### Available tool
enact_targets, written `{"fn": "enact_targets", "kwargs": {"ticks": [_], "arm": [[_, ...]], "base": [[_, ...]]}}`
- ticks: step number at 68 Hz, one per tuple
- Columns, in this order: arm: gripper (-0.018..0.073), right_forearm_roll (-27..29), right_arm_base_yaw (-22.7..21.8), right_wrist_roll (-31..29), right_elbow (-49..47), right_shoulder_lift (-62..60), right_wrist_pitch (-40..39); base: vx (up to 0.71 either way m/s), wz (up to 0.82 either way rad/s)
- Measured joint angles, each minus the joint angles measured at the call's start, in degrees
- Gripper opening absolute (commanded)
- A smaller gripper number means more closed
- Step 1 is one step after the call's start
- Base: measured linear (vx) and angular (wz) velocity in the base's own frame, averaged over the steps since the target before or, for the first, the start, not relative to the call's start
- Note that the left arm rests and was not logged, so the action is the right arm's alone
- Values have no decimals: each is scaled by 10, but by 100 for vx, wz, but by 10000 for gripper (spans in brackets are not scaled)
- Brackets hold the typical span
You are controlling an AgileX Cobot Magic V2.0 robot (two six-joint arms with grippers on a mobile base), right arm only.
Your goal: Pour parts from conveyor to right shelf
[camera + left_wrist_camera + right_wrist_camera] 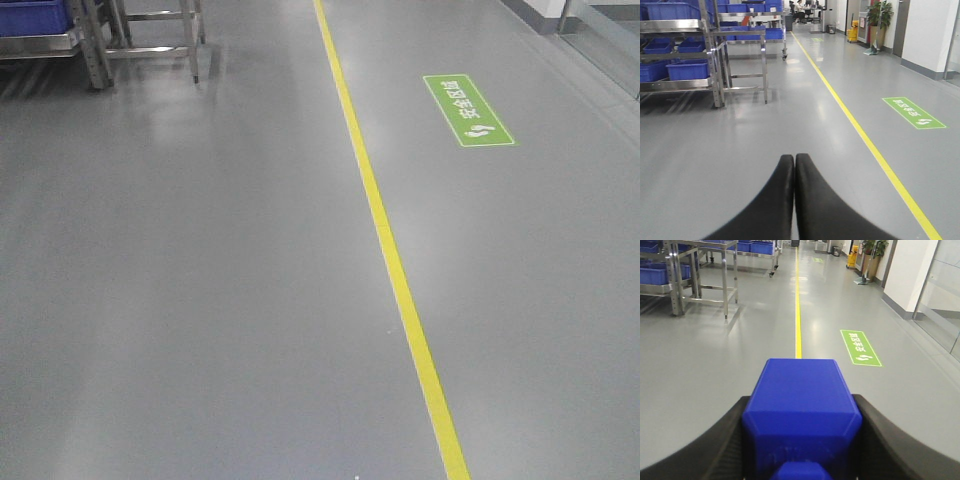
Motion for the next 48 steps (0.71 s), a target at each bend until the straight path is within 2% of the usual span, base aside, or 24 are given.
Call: {"fn": "enact_targets", "kwargs": {"ticks": [21, 48], "arm": [[-6, 0, 0, 0, 0, 0, 0], [-6, 0, 0, 0, 0, 0, 0]], "base": [[36, -6], [50, 3]]}}
